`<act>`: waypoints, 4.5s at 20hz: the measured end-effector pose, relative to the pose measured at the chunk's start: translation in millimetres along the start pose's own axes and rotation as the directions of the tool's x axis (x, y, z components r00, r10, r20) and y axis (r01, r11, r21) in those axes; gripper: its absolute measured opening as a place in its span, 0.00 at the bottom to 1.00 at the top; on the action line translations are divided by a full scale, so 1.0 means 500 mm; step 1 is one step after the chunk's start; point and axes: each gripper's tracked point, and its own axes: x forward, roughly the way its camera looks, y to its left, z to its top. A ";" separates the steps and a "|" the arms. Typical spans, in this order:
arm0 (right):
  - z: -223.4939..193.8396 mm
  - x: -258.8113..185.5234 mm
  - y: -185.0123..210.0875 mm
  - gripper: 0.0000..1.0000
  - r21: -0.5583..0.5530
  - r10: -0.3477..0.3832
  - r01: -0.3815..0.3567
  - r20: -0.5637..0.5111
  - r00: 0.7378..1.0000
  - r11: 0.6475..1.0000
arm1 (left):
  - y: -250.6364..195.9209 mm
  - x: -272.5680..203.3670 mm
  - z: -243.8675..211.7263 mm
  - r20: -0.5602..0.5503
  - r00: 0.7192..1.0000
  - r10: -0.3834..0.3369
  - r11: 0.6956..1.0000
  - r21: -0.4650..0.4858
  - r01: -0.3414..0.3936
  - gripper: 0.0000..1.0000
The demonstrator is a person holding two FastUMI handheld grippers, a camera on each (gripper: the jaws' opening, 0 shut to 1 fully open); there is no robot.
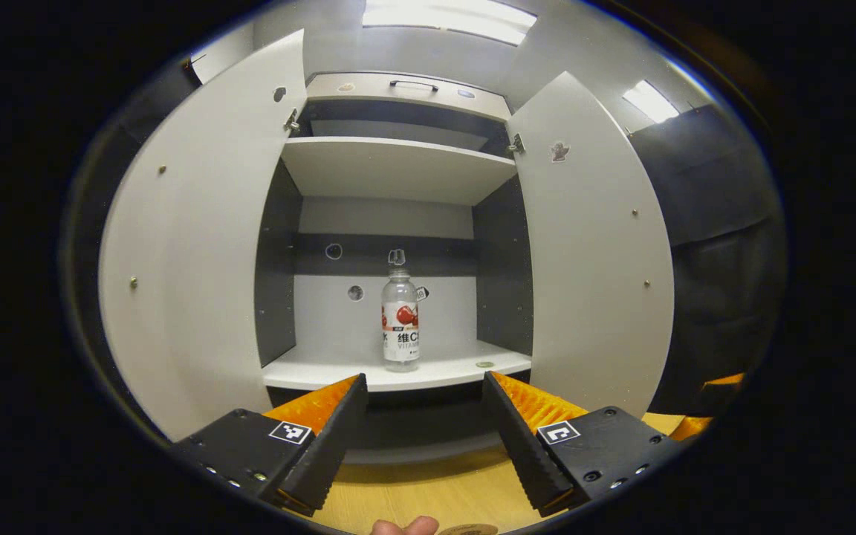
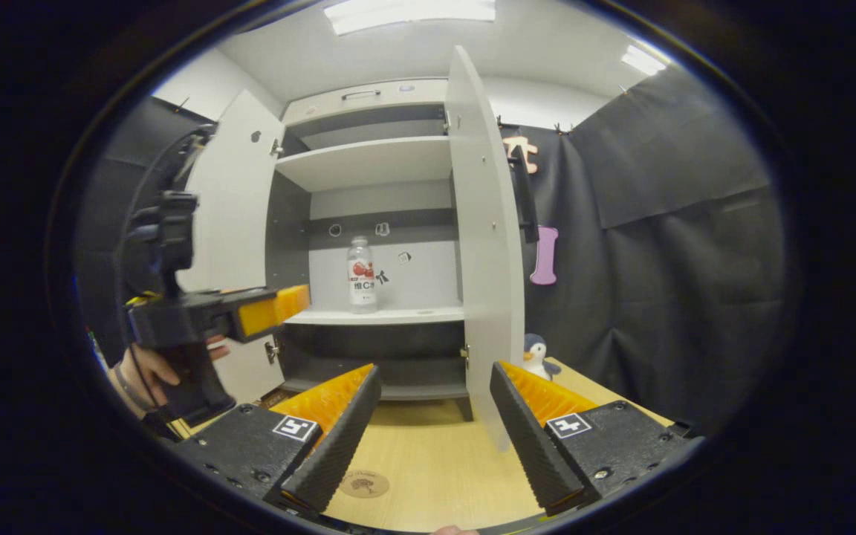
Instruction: Grasp the bottle in the cabinet with the left hand and place it on the coaster, then close the right door with the right hand and the left door with the left hand.
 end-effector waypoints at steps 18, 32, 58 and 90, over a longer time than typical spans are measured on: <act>0.014 0.006 -0.119 0.97 0.042 -0.180 0.180 -0.007 0.984 0.983 | 0.099 0.443 -0.009 -0.117 0.990 0.078 0.997 0.020 -0.076 0.96; 0.018 0.007 -0.111 0.97 0.042 -0.135 0.135 0.006 0.991 0.990 | 0.079 0.321 0.066 -0.019 1.000 0.014 0.999 -0.038 -0.015 0.73; 0.025 -0.041 -0.083 0.97 -0.040 -0.075 0.073 -0.043 0.996 0.997 | -0.120 -0.174 -0.486 -0.138 0.990 0.043 0.995 -0.086 -0.056 0.73; 0.036 -0.003 -0.064 0.94 -0.029 -0.028 0.027 -0.024 0.999 0.999 | -0.033 -0.254 -0.250 -0.076 0.992 0.096 0.990 -0.098 -0.104 0.95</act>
